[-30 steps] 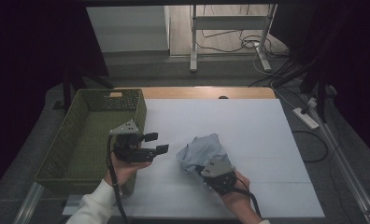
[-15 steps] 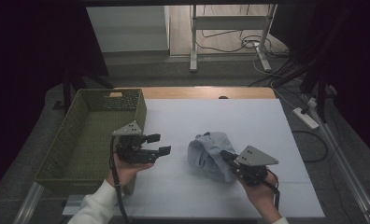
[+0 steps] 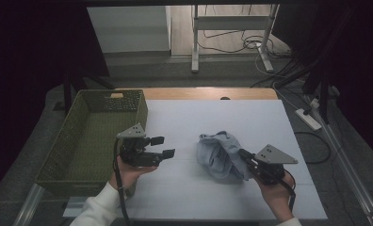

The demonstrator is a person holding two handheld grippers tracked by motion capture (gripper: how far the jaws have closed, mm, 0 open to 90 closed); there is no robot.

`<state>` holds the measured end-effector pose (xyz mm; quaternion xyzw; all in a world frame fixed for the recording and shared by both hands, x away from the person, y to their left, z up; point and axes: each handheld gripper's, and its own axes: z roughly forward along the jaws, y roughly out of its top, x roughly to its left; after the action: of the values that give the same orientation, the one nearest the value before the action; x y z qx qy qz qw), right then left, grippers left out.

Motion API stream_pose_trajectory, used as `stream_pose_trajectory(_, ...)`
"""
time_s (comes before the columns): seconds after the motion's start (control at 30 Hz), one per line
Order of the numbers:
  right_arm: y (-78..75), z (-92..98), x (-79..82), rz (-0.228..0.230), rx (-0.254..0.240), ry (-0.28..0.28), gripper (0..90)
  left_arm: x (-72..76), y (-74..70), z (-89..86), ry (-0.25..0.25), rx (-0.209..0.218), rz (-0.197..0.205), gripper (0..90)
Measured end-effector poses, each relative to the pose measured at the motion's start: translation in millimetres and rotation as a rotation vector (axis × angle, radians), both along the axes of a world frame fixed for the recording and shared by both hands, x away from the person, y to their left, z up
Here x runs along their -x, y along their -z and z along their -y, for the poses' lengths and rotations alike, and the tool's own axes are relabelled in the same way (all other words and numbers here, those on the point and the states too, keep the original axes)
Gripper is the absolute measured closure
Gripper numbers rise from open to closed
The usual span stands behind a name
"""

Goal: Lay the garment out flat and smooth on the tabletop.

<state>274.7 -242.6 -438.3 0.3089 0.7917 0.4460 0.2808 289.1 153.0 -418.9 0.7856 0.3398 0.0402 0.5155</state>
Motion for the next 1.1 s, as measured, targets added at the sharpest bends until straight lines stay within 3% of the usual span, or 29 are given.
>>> stream_pose_trajectory(0.6,29.9,32.8,-13.7,-0.117,0.066,0.131,85.7,1.0,1.2,4.8,0.011,-0.006,-0.003,29.1)
stream_pose_trajectory(0.93,27.8,32.8,-12.6,-0.085,0.087,0.143,72.0,1.5,1.3,7.1,0.016,-0.011,0.0,29.0)
stream_pose_trajectory(0.97,24.7,32.3,-12.2,-0.073,0.089,0.142,64.7,2.0,0.7,7.3,0.015,-0.01,0.002,29.0)
stream_pose_trajectory(1.1,18.9,31.7,-10.6,-0.045,0.087,0.149,54.6,2.3,0.7,8.4,0.018,-0.01,0.003,29.0)
